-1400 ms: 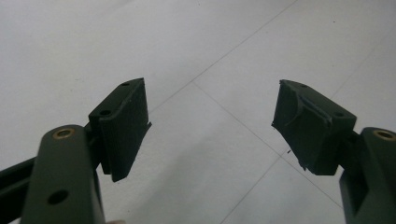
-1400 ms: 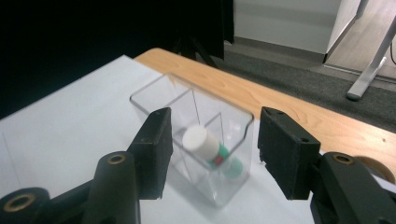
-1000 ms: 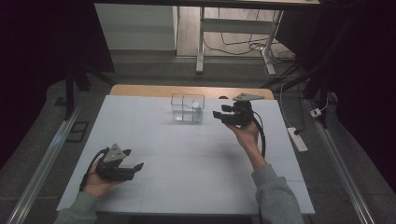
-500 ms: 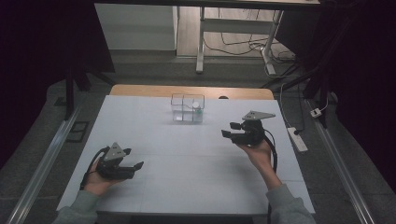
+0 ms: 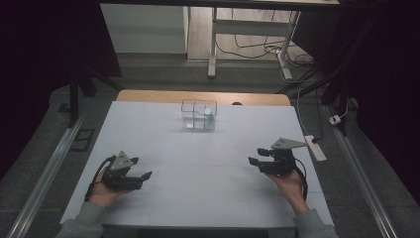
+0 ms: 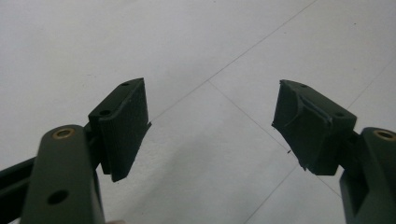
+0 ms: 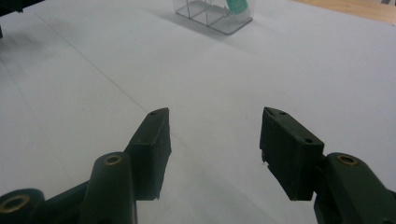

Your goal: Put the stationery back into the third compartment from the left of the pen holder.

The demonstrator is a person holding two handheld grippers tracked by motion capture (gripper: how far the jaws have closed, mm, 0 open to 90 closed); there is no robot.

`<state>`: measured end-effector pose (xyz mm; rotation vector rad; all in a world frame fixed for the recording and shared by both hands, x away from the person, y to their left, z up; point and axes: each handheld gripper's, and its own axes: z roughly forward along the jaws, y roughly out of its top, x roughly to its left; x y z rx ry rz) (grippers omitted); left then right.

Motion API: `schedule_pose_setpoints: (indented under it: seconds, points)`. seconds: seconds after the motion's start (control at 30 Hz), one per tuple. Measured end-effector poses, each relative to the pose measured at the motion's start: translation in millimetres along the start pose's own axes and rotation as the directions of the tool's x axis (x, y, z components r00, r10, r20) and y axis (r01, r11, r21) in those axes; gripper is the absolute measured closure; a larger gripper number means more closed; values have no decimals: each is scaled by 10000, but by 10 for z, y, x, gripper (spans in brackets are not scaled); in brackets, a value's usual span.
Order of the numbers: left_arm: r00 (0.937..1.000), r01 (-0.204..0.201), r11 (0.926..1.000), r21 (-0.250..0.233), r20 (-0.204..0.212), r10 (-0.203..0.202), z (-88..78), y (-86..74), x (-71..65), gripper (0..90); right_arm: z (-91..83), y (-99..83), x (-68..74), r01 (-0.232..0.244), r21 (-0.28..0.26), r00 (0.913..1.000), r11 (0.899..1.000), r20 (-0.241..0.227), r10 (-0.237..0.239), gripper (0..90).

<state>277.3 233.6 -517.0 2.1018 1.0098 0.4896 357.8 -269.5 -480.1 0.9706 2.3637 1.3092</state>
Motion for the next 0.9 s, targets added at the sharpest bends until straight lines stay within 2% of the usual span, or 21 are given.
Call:
schedule_pose_setpoints:
  seconds: [0.33,0.9]
  points:
    - [9999,136,9999,-4,-57,-136,-7,-13,36,263,-143,-257,-20,-16,260,10000,9997,-31,17,415]
    - [9998,138,9999,91,-116,-137,-8,-26,51,263,-158,-270,-11,217,396,9998,9990,-29,-216,407]
